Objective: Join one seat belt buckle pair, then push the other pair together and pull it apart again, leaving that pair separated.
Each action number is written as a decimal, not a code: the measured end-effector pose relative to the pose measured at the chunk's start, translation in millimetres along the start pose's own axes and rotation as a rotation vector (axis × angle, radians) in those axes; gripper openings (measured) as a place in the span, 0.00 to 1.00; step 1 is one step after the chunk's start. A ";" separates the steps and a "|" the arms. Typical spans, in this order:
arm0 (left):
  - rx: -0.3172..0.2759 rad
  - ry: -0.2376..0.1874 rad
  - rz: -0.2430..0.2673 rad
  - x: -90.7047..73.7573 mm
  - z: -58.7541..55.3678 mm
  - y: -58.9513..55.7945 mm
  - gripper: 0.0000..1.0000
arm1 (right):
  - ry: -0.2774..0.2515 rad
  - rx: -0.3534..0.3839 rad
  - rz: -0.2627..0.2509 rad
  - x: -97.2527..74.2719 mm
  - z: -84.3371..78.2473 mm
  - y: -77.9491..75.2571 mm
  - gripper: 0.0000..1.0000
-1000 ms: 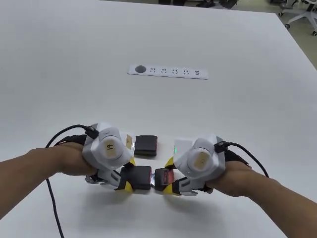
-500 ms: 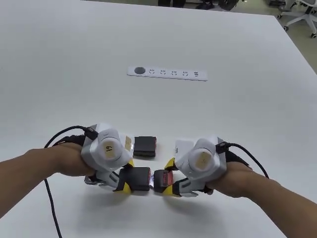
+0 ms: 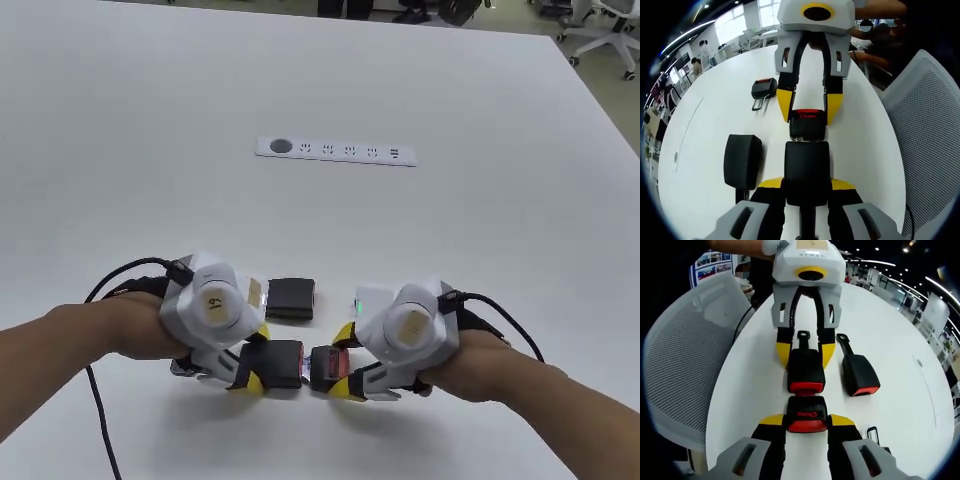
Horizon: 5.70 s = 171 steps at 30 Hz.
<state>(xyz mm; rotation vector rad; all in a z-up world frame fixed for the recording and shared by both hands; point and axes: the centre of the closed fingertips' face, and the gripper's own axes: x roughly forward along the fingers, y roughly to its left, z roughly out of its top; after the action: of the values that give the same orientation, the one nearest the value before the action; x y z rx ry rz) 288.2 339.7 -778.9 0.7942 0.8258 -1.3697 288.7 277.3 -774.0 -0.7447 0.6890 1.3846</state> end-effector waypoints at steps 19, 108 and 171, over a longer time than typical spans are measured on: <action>0.028 0.010 0.026 -1.5 -1.5 0.3 0.34 | -0.030 -0.022 0.003 -6.6 6.5 2.2 0.31; -0.047 0.079 0.036 -12.2 -2.1 92.1 0.40 | 0.159 0.036 0.039 -46.7 -77.2 -92.1 0.38; -0.043 0.078 0.018 -0.4 -6.8 91.2 0.31 | 0.142 0.013 0.022 -27.3 -53.9 -94.8 0.31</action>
<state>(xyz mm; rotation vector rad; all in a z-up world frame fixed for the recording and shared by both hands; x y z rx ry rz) 379.1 350.1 -781.6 0.8234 0.9041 -1.3079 381.6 214.0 -779.0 -0.8331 0.8181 1.3551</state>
